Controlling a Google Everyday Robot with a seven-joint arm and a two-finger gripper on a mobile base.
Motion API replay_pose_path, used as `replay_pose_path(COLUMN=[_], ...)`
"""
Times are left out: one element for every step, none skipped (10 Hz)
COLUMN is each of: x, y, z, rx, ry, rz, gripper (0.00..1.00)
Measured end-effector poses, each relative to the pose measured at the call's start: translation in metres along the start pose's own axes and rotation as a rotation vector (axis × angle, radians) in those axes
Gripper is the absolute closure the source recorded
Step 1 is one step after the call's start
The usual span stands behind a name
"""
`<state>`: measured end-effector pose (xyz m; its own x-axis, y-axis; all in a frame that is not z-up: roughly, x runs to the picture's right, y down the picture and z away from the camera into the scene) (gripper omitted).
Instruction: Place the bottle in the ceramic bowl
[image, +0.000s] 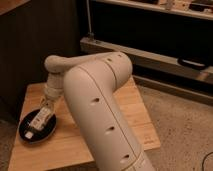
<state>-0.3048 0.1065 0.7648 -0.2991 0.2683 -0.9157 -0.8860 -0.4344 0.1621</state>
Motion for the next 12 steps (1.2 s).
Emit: replay_pose_path(x=[0.0019, 0.0038, 0.0061, 0.0062, 0.0052, 0.0062, 0.0073, 0.0061, 0.0056, 0.0067, 0.0067, 0.0059], y=[-0.0008, -0.0018, 0.0003, -0.0015, -0.0022, -0.0021, -0.0011, -0.0014, -0.0018, -0.0007, -0.0008, -0.0014], z=[-0.0035, -0.0038, -0.0025, -0.0019, -0.0011, 0.0001, 0.0012, 0.0002, 0.0, 0.0006, 0.0007, 0.0008], rx=[-0.022, -0.037, -0.047, -0.048, -0.057, -0.058, -0.058, -0.061, -0.062, -0.061, -0.061, -0.06], ry=[-0.03, -0.057, -0.073, -0.083, -0.102, -0.108, -0.11, -0.112, -0.112, -0.111, -0.111, -0.111], rz=[0.004, 0.008, 0.01, 0.016, 0.03, 0.035, 0.035, 0.037, 0.038, 0.036, 0.036, 0.037], gripper=[0.65, 0.53, 0.43, 0.35, 0.23, 0.2, 0.2, 0.2, 0.2, 0.2, 0.2, 0.2])
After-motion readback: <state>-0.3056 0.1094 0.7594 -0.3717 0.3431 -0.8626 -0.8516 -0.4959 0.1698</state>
